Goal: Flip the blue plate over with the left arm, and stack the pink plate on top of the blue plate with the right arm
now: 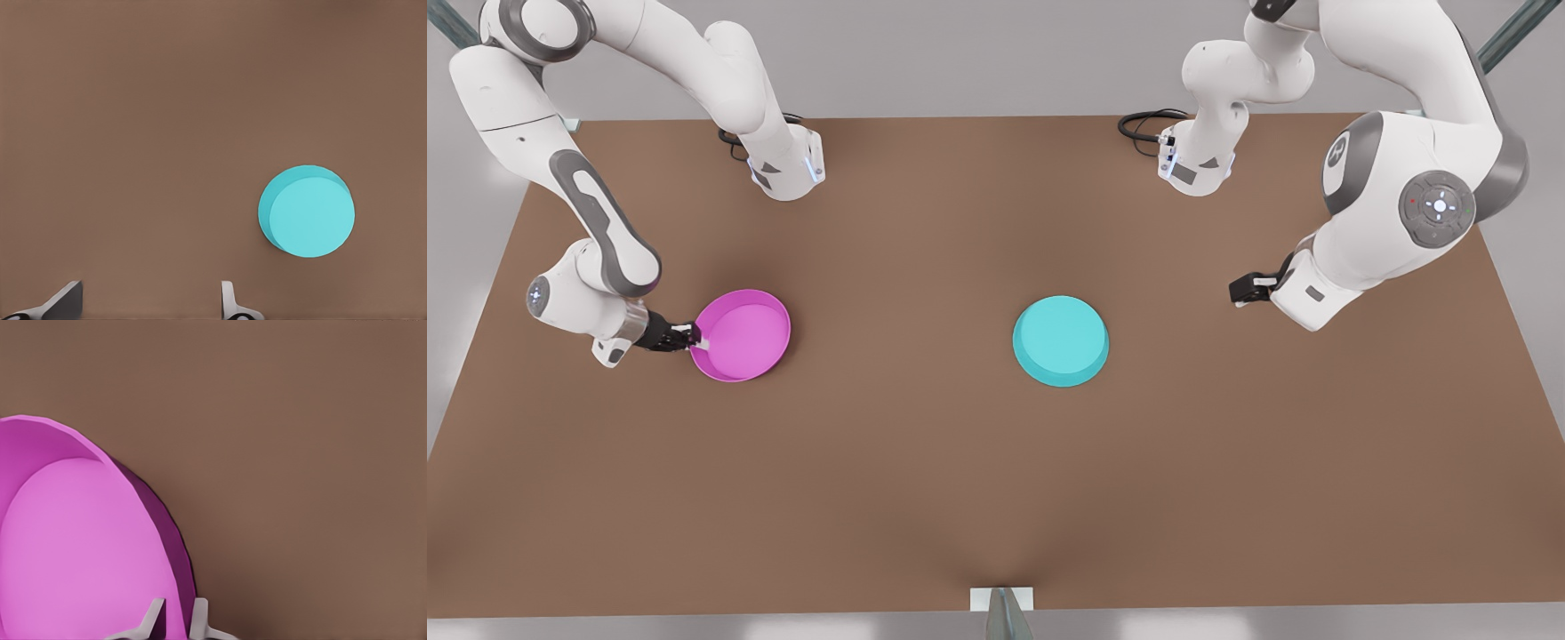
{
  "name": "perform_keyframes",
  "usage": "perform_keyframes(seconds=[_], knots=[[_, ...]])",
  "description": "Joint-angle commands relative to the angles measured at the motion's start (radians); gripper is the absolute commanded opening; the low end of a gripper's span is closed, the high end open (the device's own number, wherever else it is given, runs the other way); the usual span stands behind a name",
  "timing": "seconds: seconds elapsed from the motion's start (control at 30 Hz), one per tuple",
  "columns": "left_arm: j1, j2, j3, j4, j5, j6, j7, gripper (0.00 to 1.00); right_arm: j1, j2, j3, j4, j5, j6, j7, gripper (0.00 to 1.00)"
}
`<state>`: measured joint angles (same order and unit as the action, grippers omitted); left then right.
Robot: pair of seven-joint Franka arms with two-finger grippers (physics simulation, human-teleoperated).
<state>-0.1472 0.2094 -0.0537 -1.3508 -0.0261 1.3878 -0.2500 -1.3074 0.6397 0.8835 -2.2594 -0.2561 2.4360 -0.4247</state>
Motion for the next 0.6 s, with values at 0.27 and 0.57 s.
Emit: perform_keyframes(seconds=[0.27, 0.57], knots=[[-0.002, 0.001, 0.000, 0.001, 0.000, 0.003, 0.000, 1.00, 0.000, -0.003, 0.000, 0.000, -0.002, -0.002, 0.000, 0.21], [-0.017, 0.018, 0.000, 0.015, 0.000, 0.008, -0.020, 1.00, -0.010, -0.008, 0.002, 0.000, 0.005, -0.037, 0.003, 0.21]])
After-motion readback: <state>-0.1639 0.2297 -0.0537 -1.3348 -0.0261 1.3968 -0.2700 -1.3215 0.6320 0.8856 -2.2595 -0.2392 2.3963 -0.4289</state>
